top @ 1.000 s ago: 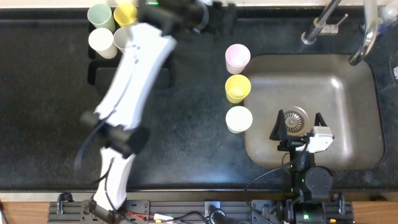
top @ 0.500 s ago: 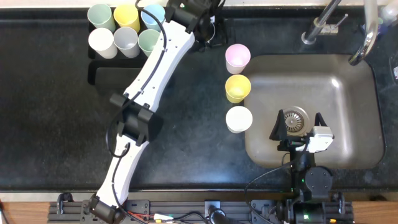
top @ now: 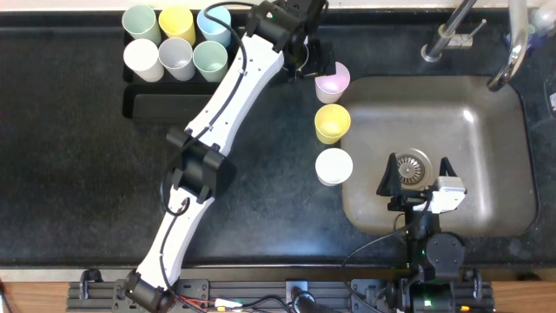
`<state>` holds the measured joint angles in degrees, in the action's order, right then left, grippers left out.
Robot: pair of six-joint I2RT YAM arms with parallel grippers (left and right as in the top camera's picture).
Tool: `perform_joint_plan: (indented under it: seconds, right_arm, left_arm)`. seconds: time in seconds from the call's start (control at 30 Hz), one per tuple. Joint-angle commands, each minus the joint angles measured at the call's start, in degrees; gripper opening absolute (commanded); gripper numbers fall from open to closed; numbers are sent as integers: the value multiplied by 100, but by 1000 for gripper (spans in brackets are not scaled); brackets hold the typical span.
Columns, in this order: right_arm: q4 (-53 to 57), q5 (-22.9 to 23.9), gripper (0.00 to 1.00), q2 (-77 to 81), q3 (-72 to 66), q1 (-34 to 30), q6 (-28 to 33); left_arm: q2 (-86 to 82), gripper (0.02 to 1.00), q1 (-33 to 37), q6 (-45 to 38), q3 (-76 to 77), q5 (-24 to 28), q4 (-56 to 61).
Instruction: Store Cups
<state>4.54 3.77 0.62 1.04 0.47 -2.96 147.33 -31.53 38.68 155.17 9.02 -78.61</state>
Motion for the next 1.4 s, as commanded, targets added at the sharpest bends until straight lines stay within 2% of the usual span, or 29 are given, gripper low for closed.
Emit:
perform_joint_plan:
  seconds: [0.03, 0.47, 0.63, 0.67, 0.7, 0.73, 0.9, 1.1, 1.27, 1.4]
  right_arm:
    - [-31, -35, 996, -42, -76, -13, -4]
    - [-31, -35, 998, -42, -76, -13, -4]
    - [-31, -35, 996, -42, -76, -13, -4]
    - [-31, -35, 998, -42, -76, -13, -4]
    - [-31, -35, 998, -42, -76, -13, -4]
    - [-31, -35, 998, -42, -76, -13, -4]
    - [-31, -35, 998, -42, -76, -13, -4]
    - [-31, -35, 996, -42, -76, -13, -4]
    - [-31, -35, 998, -42, -76, -13, -4]
    - [-31, -35, 998, -42, -76, -13, -4]
  left_arm:
    - [203, 996, -37, 61, 116, 37, -153]
    - [260, 976, -37, 66, 46, -125, -125]
    - [262, 704, -39, 173, -24, -122, -129]
    - [262, 277, -39, 302, -114, -122, -109]
    - [262, 64, -39, 343, -162, -122, -74]
    - [262, 36, -39, 343, -188, -125, -9]
    - [238, 36, 0, 339, -90, -184, 195]
    - [-883, 36, 361, 363, -15, -535, -321]
    - [-2413, 36, 960, 765, -313, -1270, -1099]
    - [-3893, 36, 1670, 881, -1886, -1843, -1003]
